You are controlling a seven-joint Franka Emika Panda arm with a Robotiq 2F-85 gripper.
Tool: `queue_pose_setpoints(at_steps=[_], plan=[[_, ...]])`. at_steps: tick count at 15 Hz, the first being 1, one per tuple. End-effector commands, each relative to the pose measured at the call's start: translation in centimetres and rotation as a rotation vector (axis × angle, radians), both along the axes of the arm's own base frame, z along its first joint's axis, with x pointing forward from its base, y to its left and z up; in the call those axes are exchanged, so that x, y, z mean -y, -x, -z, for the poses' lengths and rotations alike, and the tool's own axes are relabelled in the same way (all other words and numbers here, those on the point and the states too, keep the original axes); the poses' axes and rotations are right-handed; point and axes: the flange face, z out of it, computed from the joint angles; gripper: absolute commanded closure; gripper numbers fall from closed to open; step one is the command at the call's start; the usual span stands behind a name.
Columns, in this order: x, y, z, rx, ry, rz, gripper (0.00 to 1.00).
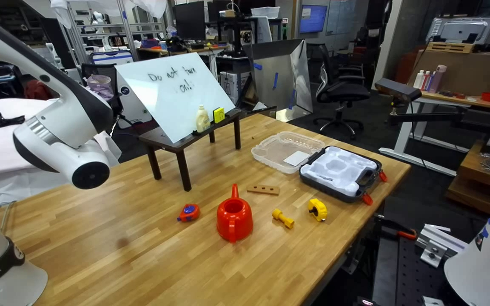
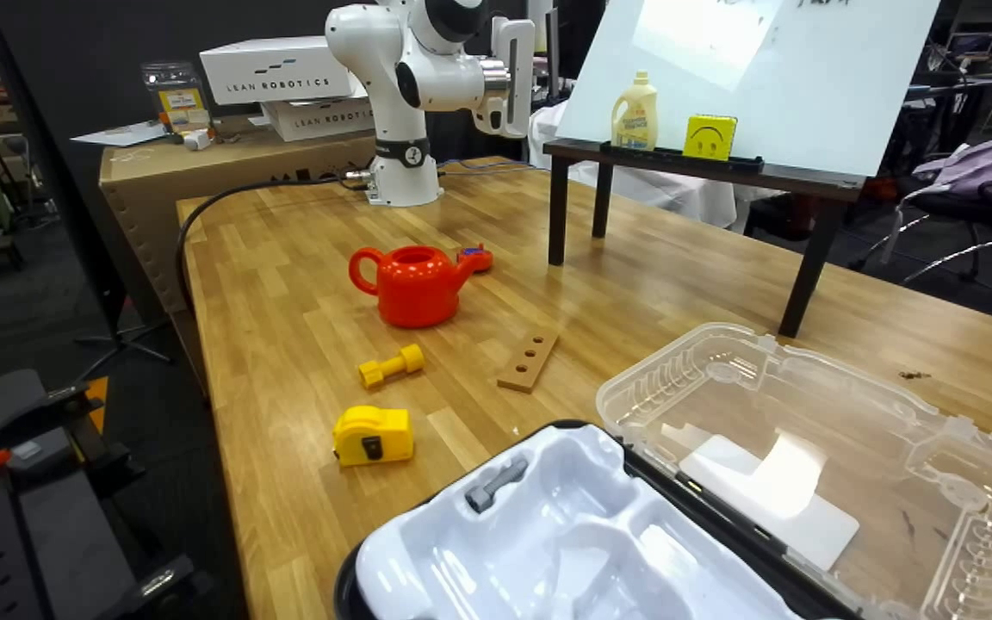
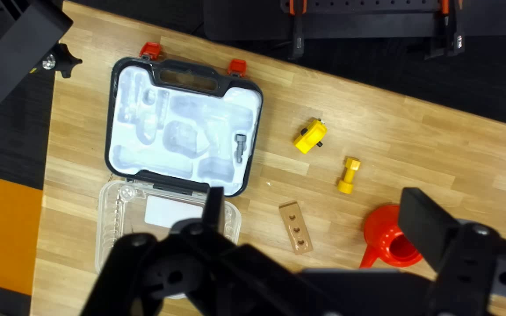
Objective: Place the wooden object in the top left segment in the box
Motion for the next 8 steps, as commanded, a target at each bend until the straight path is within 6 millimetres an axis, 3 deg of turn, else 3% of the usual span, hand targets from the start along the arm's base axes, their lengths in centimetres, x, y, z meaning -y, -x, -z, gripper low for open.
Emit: queue_pose_setpoints(at_steps=[1, 8], plan=[[0.2, -1.3, 0.0, 0.014, -0.006, -0.011, 0.00], [-3.2, -5.9, 0.4, 0.075, -0.062, -0.097, 0.00]])
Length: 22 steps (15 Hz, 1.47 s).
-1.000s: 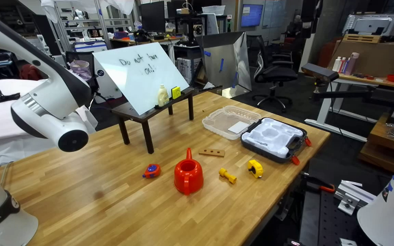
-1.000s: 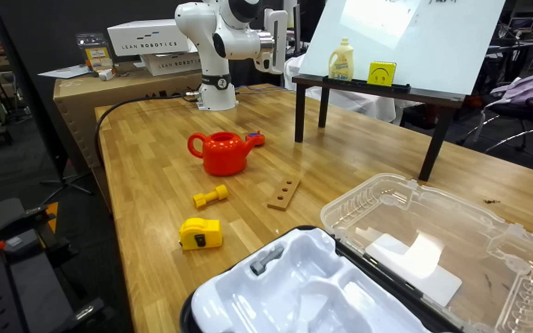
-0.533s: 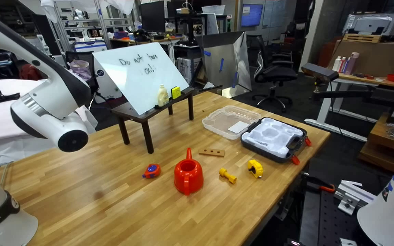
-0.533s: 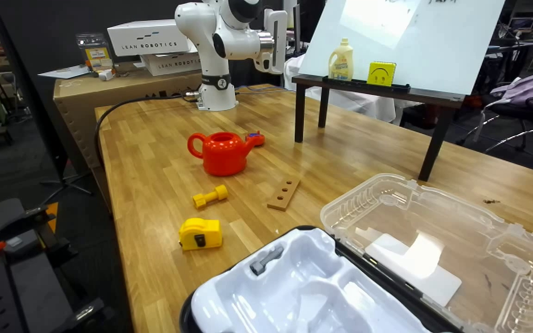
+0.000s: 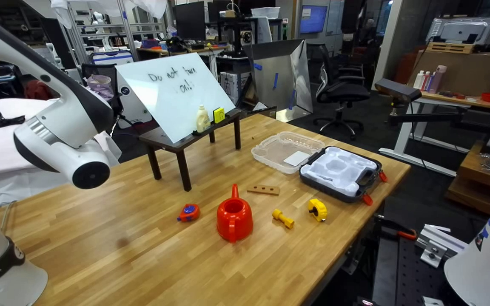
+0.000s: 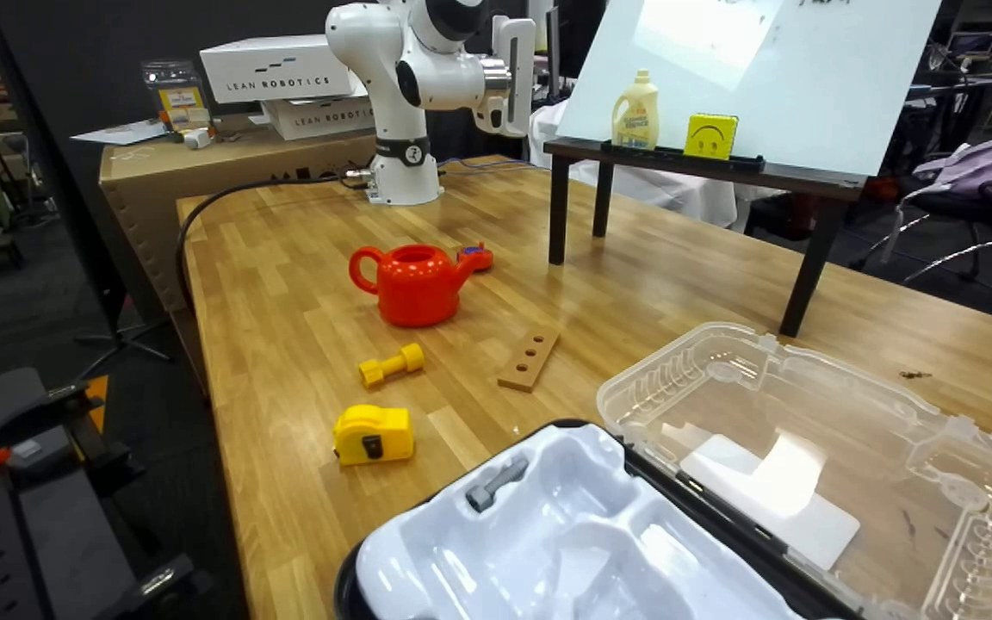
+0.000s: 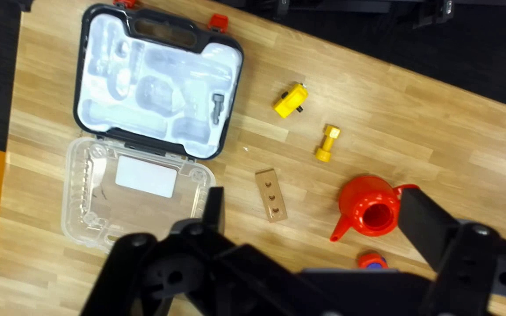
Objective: Place the wooden object in the top left segment in the box
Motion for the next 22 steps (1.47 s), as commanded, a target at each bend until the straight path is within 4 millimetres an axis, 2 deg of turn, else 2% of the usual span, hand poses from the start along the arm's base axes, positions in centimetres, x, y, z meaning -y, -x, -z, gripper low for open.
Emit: queue_pose_setpoints(at_steps=[1, 2, 14, 16, 19, 22], plan=[[-1.5, -2.7, 0.0, 0.024, -0.035, -0.046, 0.00], [-1.3, -1.5, 0.1, 0.017, -0.020, -0.025, 0.00], [-1.8, -2.0, 0.3, 0.031, -0.023, -0.025, 0.00], [-2.2, -2.7, 0.6, 0.038, -0.036, -0.040, 0.00], [-2.5, -5.1, 2.1, 0.082, -0.030, -0.061, 0.00], [-2.6, -8.1, 5.4, 0.097, 0.004, -0.052, 0.00]])
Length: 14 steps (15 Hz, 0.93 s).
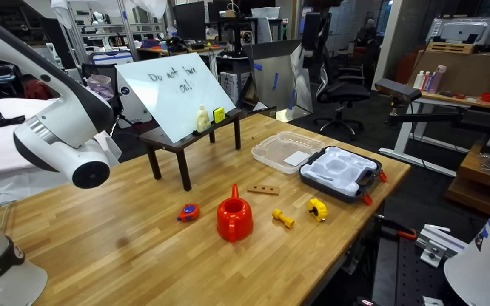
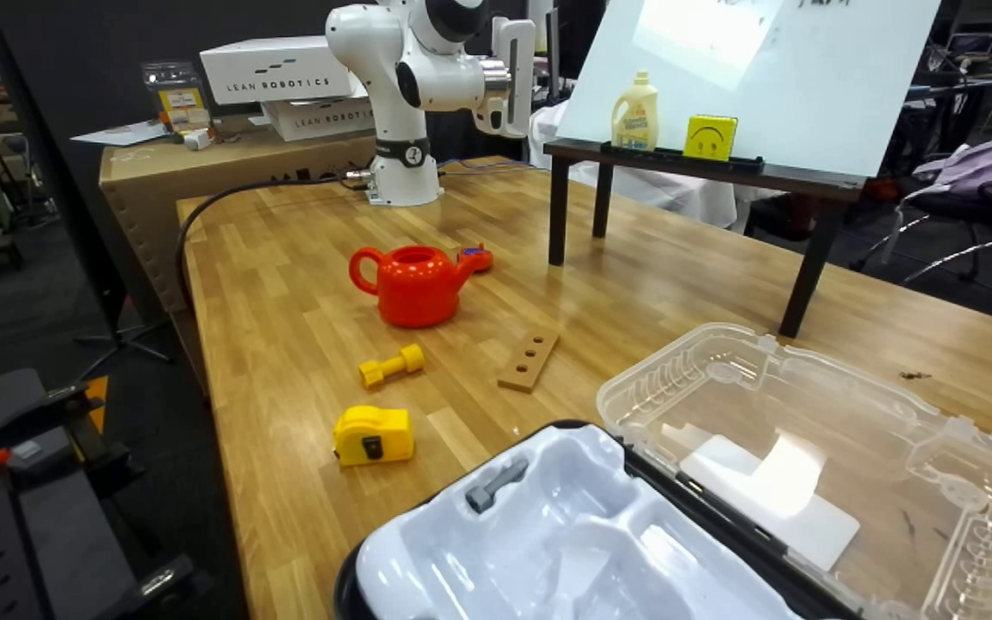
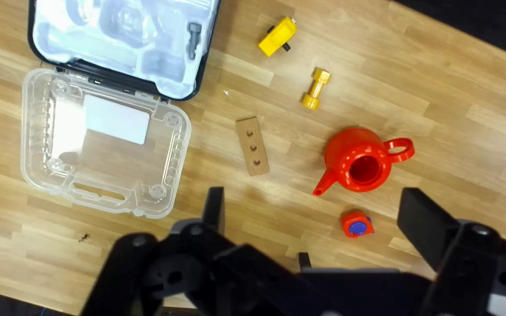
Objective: Place the wooden object in the top left segment in the box
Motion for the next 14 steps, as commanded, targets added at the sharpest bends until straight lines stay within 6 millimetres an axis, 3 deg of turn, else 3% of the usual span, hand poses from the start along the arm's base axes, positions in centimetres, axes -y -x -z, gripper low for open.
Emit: queue_pose_setpoints(at_steps=[1, 4, 6, 14], plan=[[0.0, -3.1, 3.4, 0.005, 0.015, 0.009, 0.00], [-0.4, -4.9, 7.2, -0.081, 0.006, 0.025, 0.00], [-0.5, -4.4, 7.8, -0.084, 0.014, 0.010, 0.00], [-0.5, -4.2, 7.1, -0.068, 0.015, 0.014, 0.00]])
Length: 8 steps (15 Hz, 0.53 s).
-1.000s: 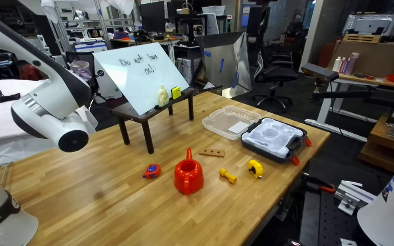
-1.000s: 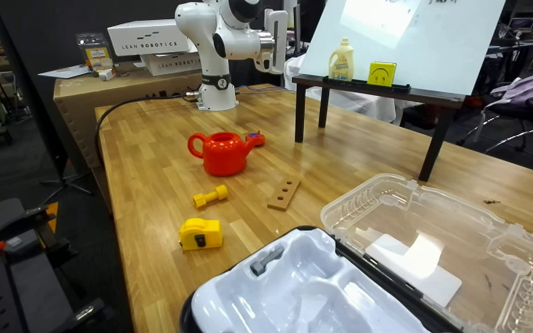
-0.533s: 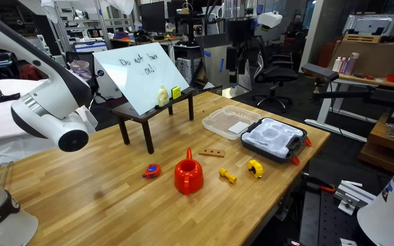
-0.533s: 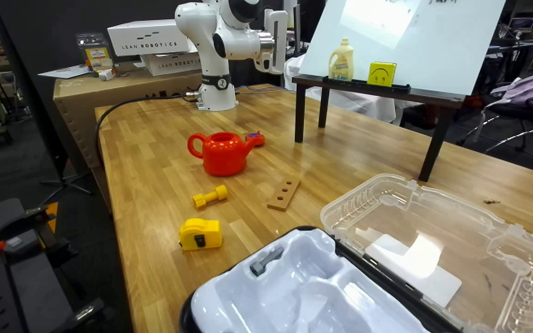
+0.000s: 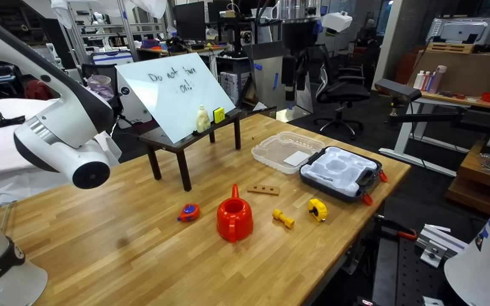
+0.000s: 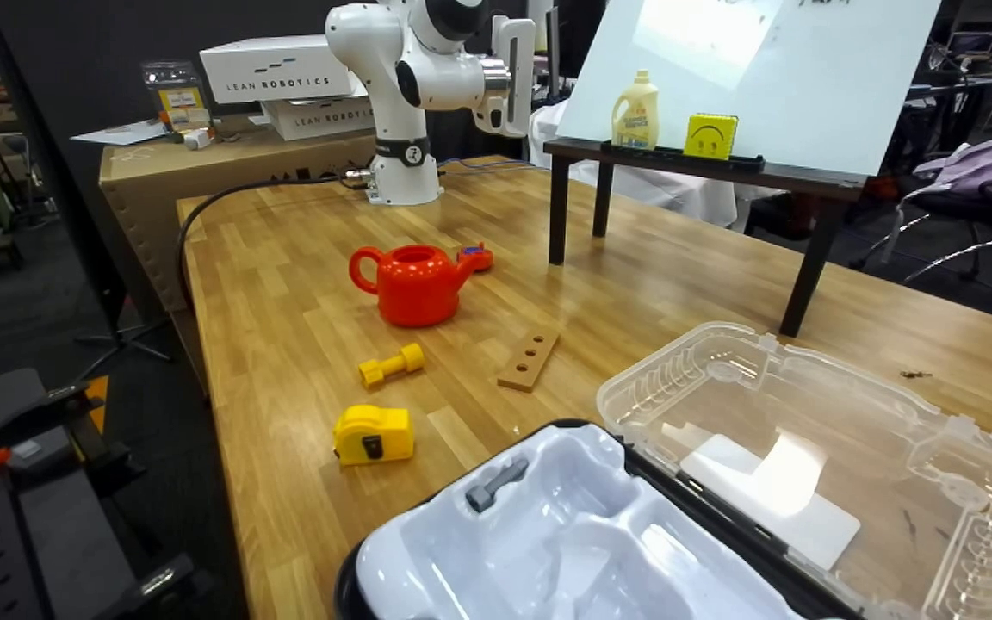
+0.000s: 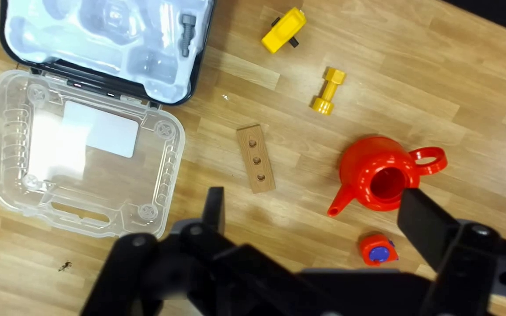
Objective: Place the wooden object in the top left segment in the box
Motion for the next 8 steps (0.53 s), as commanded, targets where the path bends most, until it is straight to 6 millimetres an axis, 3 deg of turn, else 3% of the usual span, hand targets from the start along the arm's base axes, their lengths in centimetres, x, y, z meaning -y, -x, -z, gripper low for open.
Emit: queue_pose_setpoints(at_steps=[1, 4, 8], plan=[[-0.1, -0.1, 0.1, 0.008, 0.014, 0.007, 0.00], [-0.5, -0.7, 1.0, -0.009, 0.011, -0.001, 0.00], [-0.9, -2.5, 4.7, -0.038, -0.029, 0.000, 0.00]])
